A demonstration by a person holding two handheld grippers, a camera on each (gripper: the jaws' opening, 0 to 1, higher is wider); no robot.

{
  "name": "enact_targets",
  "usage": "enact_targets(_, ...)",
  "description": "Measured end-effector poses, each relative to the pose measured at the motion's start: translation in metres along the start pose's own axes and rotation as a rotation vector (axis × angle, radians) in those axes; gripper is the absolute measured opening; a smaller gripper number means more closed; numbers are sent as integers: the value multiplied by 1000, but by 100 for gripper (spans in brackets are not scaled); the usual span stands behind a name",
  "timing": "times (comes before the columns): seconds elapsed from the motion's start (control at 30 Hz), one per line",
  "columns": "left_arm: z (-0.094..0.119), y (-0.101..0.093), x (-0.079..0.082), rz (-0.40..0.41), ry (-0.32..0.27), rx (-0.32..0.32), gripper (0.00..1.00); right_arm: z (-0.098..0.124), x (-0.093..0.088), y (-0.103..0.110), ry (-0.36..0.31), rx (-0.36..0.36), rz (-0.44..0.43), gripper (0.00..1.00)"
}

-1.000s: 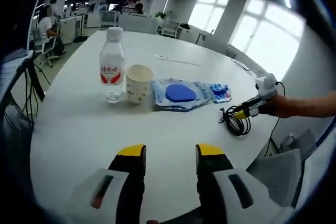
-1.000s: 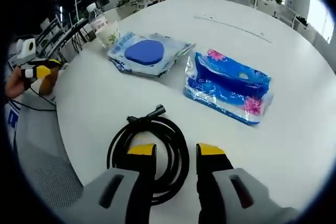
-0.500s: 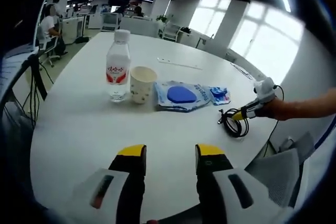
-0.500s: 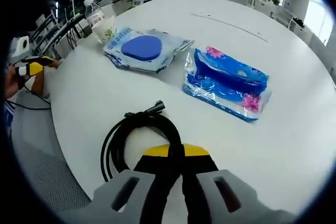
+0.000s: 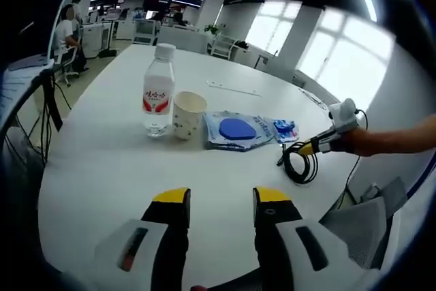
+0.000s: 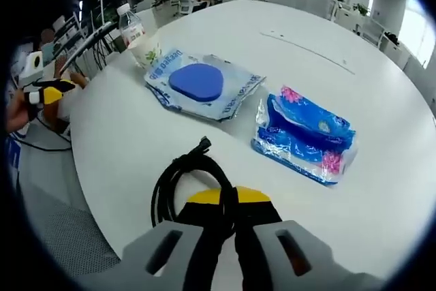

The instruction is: Arrange the tabletop items into an orderly group along one side of the table until the central work area is clear of visible clutter.

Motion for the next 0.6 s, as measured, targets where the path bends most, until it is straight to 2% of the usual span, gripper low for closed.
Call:
enact_targets(0.23,2,6,-6,10,7,3,36,-7,14,4,3,-10,24,2)
enact_targets(0.6,5,13,-4,22,-1,8,36,-13,11,-9,67,-68,3,3)
Point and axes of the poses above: the point that each gripper's makers call its tool centre point, and the gripper's own axes: z roughly backward along the fingers, y roughly to its left, x roughly out of its top, the point moved 2 cm from there along z, roughly backward along the fingers, and after that the axes turned 2 degrees about -x, right-handed, at the moved point
